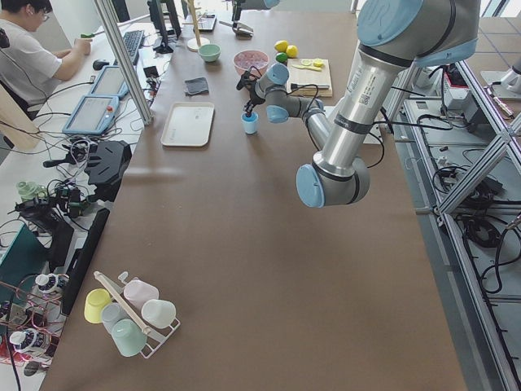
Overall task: Put ice and cherries in cup
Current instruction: 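Lower the cherries into the cup and open the left gripper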
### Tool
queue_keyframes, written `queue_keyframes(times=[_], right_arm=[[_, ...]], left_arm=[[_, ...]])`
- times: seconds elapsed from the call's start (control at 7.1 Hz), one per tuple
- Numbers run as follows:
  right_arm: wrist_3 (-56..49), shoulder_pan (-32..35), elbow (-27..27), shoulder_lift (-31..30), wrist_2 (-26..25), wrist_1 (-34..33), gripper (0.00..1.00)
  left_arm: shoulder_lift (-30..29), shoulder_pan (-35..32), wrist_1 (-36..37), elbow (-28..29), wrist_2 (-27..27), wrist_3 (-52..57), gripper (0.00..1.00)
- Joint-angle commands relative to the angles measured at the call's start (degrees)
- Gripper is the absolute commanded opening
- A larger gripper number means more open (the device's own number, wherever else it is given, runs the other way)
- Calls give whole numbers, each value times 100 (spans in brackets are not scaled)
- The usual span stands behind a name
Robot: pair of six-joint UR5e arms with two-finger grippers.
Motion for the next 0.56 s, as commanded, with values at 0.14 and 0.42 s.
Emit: queue_keyframes(times=[0.14, 0.42], right_arm=[[-1, 0, 8, 3, -3, -2, 100], [-1, 0, 9, 3, 6, -2, 100]], left_arm=[[15, -32, -42, -50, 161, 31, 97], [146, -705, 28, -199, -519, 48, 97]])
